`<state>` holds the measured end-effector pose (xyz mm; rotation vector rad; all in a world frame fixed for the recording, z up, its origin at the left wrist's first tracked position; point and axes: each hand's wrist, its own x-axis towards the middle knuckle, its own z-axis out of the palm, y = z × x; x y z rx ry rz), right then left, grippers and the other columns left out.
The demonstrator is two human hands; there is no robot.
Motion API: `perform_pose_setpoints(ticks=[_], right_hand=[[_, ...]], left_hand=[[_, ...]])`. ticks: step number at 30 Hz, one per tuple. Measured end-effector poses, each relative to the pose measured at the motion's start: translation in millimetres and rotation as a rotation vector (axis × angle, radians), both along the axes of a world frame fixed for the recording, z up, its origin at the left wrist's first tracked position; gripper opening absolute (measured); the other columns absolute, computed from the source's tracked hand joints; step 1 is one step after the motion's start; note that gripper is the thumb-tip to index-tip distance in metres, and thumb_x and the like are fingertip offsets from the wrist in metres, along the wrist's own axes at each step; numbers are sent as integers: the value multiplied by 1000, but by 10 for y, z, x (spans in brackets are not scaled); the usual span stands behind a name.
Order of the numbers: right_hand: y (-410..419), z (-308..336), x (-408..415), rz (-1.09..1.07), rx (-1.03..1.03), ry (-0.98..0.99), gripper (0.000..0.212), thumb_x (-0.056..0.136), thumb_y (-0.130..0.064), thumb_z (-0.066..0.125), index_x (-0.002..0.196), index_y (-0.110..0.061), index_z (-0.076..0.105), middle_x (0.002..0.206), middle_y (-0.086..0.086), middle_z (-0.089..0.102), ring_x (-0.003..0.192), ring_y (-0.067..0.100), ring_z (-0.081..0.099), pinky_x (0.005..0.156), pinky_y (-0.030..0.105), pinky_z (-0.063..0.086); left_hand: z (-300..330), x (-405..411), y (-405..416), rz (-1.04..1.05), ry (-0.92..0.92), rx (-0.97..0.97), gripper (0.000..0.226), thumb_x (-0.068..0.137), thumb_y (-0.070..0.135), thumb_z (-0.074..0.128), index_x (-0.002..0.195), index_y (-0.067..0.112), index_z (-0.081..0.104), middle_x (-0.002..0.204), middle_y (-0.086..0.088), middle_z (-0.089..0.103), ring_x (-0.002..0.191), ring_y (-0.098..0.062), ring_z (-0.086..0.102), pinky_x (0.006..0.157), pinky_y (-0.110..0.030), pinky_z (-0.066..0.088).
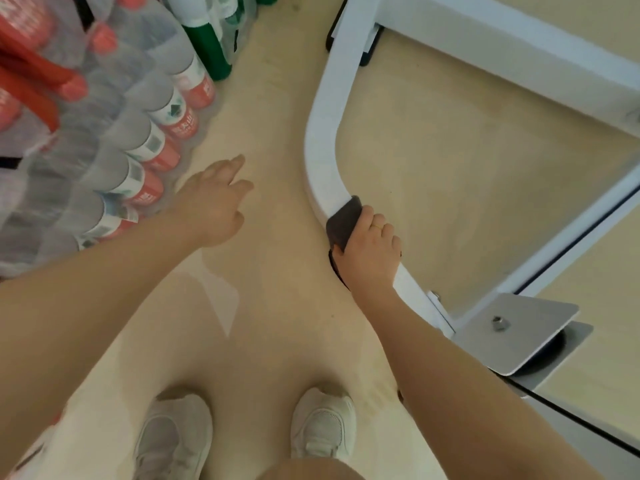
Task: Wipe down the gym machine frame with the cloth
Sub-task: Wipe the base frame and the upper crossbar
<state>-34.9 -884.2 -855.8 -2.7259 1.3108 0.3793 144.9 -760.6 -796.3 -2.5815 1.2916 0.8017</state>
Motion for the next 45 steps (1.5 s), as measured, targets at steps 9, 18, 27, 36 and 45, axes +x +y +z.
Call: perform_pose_setpoints(ticks=[9, 18, 27, 36, 45], right_hand=[[-155, -27, 1043, -41, 144, -140, 83, 89, -45, 51, 145, -1, 9, 136, 14, 38, 120, 29, 43, 94, 39, 36], [-135, -57, 950, 203, 104, -126, 72, 96, -48, 35, 150, -12, 4, 155, 22, 0, 143, 32, 12, 113, 42, 17], [-266, -70, 1081, 427, 47, -140, 52, 92, -32, 35, 141, -16, 40, 152, 15, 27, 138, 30, 30, 110, 47, 28], [-366, 102, 948, 353, 269, 26, 73, 95, -45, 40, 149, -30, -7, 155, 5, -20, 145, 22, -11, 115, 35, 13], [-597, -17, 1333, 180, 215, -95, 74, 95, -55, 31, 149, -26, -11, 156, 4, -20, 145, 23, -10, 116, 38, 3]], left_hand=[[-184, 362, 6, 107, 102, -113, 48, 86, 9, 46, 134, 15, 44, 141, -4, 37, 134, -24, 27, 107, -40, 30], [-362, 531, -337, 23, 255, -308, 45, 90, 3, 42, 135, 4, 41, 143, -12, 36, 127, -28, 38, 103, -32, 32], [-356, 712, -943, 183, 322, -501, 37, 99, 14, 33, 133, 6, 44, 138, -12, 43, 124, -24, 43, 100, -27, 31], [-436, 885, -1141, 721, 631, -533, 33, 98, 15, 33, 121, 8, 54, 126, -8, 55, 117, -22, 51, 100, -31, 38], [-356, 776, -1384, 530, 848, -566, 39, 100, 12, 30, 138, 13, 40, 134, 3, 48, 125, -12, 44, 104, -24, 32]])
